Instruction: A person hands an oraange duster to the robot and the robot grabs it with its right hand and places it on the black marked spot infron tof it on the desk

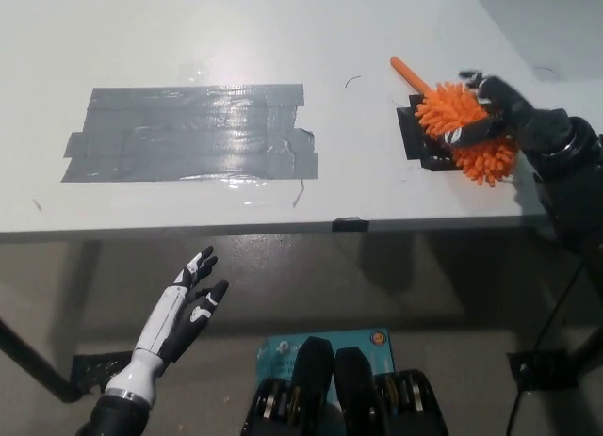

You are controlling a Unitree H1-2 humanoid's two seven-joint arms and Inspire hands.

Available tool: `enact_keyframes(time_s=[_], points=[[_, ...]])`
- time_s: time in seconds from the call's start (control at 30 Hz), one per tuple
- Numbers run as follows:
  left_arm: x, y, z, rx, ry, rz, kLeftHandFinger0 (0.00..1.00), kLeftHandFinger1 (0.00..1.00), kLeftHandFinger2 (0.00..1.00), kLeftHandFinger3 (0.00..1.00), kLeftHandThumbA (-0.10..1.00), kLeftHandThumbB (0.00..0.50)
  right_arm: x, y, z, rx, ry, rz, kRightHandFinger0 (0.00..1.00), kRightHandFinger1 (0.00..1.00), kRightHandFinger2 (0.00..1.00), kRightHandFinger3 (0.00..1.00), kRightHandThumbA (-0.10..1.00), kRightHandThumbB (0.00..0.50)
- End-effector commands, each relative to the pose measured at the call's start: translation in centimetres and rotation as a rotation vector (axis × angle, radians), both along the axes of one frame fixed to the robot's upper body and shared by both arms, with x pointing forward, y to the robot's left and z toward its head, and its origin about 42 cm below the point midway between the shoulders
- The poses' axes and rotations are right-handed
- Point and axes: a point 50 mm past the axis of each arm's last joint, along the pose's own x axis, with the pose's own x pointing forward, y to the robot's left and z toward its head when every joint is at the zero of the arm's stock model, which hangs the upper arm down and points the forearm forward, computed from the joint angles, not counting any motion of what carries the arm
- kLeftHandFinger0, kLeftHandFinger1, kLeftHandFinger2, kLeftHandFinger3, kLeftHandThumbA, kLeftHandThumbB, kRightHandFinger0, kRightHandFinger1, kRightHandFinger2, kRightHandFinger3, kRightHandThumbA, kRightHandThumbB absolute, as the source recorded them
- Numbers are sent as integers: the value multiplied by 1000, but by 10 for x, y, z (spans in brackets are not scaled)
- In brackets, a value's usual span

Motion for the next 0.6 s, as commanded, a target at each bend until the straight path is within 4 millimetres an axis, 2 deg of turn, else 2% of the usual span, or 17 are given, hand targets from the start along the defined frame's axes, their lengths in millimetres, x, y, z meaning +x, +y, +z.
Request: enact_keyframes(time_s=[0.0, 0.03, 0.07, 0.17, 0.23, 0.27, 0.3, 0.33, 0.37, 0.4, 0.43, 0.5, 0.53, 0.57], points=[[9, 2, 14, 12, -63, -14, 893, 1000, 1000, 1000, 893, 162, 4, -16, 71, 18, -236, -98, 1000, 1000, 1000, 1000, 794, 387], [9, 2, 13, 16, -65, -17, 890, 1000, 1000, 1000, 896, 155, -1, -20, 84, 20, -302, -130, 1000, 1000, 1000, 1000, 823, 414], [9, 1, 13, 18, -67, -19, 889, 999, 1000, 1000, 896, 154, -5, -22, 91, 21, -346, -147, 1000, 1000, 1000, 1000, 829, 417], [10, 2, 14, 12, -73, -16, 884, 998, 1000, 1000, 894, 156, -26, -31, 126, 150, -527, -134, 1000, 1000, 1000, 1000, 833, 394], [10, 3, 15, 12, -70, -13, 892, 1000, 1000, 1000, 898, 161, -38, -34, 143, 229, -586, -102, 1000, 1000, 1000, 1000, 853, 420], [11, 3, 16, 14, -71, -13, 894, 1000, 1000, 1000, 901, 153, -46, -35, 153, 275, -620, -76, 1000, 1000, 1000, 1000, 839, 409], [11, 3, 16, 16, -72, -13, 896, 1000, 1000, 1000, 903, 143, -58, -36, 166, 312, -668, -46, 1000, 1000, 1000, 1000, 838, 436], [11, 2, 16, 16, -72, -13, 897, 1000, 1000, 1000, 903, 142, -62, -37, 170, 318, -687, -37, 1000, 1000, 1000, 1000, 850, 446], [12, 2, 17, 12, -72, -13, 903, 1000, 1000, 1000, 899, 139, -83, -37, 186, 298, -764, 5, 1000, 1000, 1000, 1000, 948, 426], [13, 2, 17, 10, -72, -13, 905, 1000, 1000, 1000, 898, 140, -94, -35, 192, 299, -797, 27, 1000, 1000, 1000, 1000, 971, 427], [13, 2, 17, 10, -72, -13, 905, 1000, 1000, 1000, 897, 139, -94, -35, 192, 299, -797, 27, 1000, 1000, 1000, 1000, 975, 427], [15, 2, 19, 10, -76, -17, 908, 1000, 1000, 1000, 898, 140, -134, -28, 198, 303, -892, 79, 1000, 1000, 1000, 1000, 1000, 425], [16, 2, 19, 10, -77, -17, 908, 1000, 1000, 1000, 899, 140, -138, -27, 198, 301, -901, 83, 1000, 1000, 1000, 1000, 1000, 425], [16, 2, 20, 6, -79, -15, 907, 1000, 1000, 1000, 898, 142, -164, -20, 190, 315, -940, 127, 1000, 1000, 1000, 1000, 1000, 405]])
